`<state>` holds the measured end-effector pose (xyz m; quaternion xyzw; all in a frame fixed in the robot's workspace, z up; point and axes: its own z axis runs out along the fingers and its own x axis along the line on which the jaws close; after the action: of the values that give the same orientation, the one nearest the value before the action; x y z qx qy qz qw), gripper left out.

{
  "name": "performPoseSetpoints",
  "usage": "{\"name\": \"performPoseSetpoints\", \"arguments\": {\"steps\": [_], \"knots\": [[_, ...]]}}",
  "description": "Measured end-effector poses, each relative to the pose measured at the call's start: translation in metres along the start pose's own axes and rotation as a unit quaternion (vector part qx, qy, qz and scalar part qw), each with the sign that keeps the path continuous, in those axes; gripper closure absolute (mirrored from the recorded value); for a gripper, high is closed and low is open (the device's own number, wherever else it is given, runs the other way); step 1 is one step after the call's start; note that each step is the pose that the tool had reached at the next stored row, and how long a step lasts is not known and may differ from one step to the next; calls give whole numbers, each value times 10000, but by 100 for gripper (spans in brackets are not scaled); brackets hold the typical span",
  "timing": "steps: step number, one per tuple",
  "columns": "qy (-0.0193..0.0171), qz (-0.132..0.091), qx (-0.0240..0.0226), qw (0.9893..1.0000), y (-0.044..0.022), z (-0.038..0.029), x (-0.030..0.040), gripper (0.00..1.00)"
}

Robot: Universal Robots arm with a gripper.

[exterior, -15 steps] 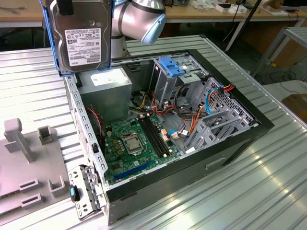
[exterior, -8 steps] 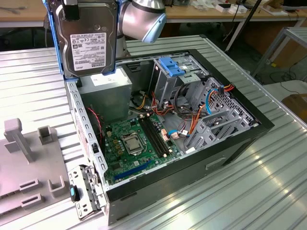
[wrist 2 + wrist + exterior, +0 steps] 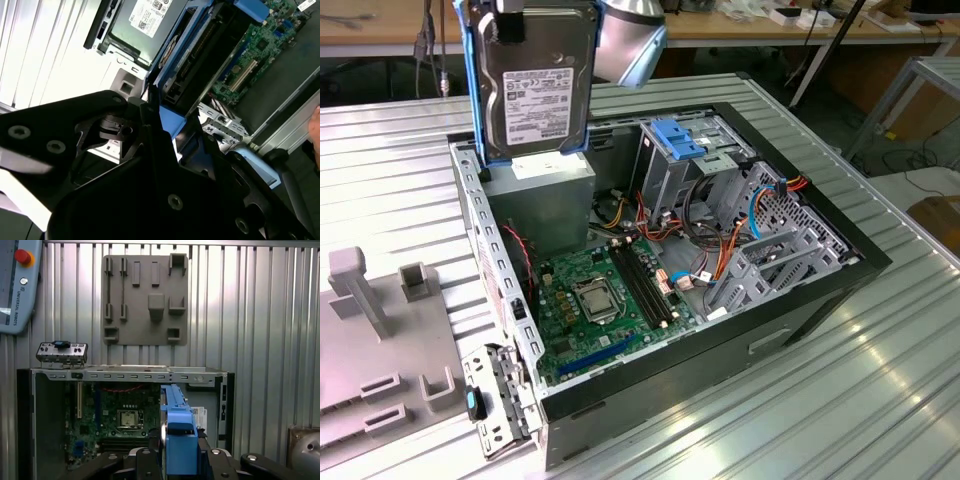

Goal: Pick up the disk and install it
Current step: 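Pick up the disk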

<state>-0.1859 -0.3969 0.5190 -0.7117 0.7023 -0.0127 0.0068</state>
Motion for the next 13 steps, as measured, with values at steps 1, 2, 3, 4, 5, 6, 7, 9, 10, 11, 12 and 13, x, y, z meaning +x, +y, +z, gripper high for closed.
{"name": "performPoseSetpoints", "arguments": {"steps": [1,2,3,4,5,6,7,9,10,11,12,13], "knots": [[-1,0,1,10000,-56,3,1,63],[0,0,0,10000,-106,5,1,63],[0,0,1,10000,-158,8,2,63],[0,0,0,10000,-206,11,3,63],[-1,1,1,10000,-235,12,3,63],[0,1,1,10000,-266,14,3,63],[0,2,0,10000,-308,16,4,63],[1,4,0,10000,-383,19,5,63],[2,7,0,10000,-426,21,6,63],[1,10,1,10000,-455,24,6,63],[2,15,1,10000,-465,27,11,63],[2,20,0,10000,-470,29,17,63]]}}
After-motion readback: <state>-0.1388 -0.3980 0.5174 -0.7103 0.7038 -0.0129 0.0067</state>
